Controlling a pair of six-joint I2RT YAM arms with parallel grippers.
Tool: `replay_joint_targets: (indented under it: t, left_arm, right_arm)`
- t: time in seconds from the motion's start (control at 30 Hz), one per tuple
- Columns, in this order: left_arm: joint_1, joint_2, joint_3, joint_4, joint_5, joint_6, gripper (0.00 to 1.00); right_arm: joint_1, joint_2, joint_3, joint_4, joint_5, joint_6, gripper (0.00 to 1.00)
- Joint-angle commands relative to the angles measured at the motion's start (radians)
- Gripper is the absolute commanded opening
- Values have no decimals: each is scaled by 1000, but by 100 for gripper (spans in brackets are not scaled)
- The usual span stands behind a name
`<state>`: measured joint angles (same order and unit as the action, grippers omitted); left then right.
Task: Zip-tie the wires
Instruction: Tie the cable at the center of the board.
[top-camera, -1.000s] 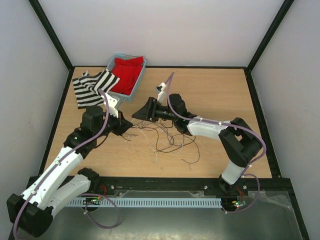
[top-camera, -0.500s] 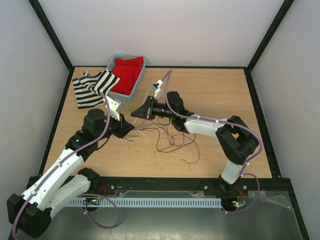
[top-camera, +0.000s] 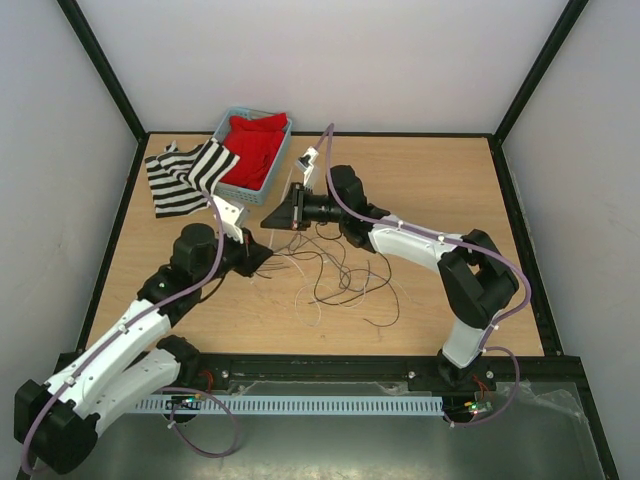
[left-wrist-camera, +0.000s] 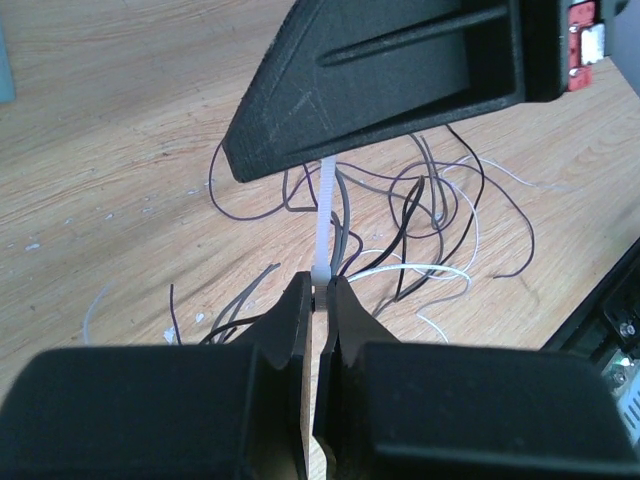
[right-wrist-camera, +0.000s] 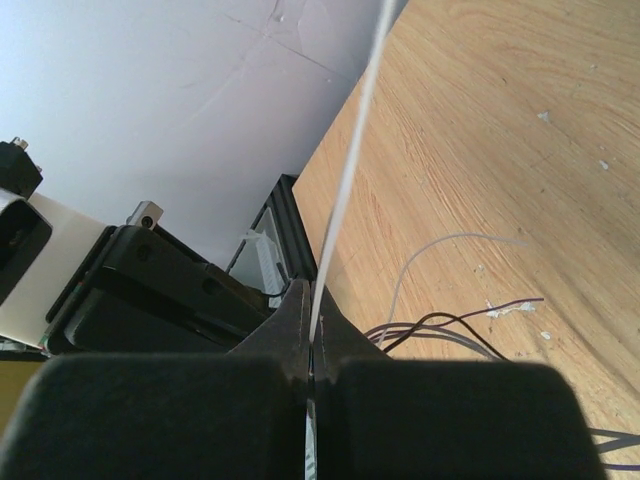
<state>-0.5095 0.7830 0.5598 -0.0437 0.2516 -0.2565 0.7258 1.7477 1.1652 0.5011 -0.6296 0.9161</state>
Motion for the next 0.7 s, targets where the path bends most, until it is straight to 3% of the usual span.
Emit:
replay_joint_targets:
  t: [0.0, 0.13, 0.47, 0.67]
  left_arm:
    - [-11, 36, 1, -102, -17, 11, 0]
    - [-12, 87, 53, -101, -35, 40, 2]
    - [-11, 144, 129, -52, -44, 59, 32]
    - [-11, 143, 145, -36, -37, 65, 43]
  right_arm:
    - [-23, -45, 10, 70, -5, 6, 0]
    - [-4, -50, -39, 84, -26, 12, 0]
    - [27, -53, -58, 109, -17, 33, 0]
    - [29, -49, -48, 109, -18, 35, 0]
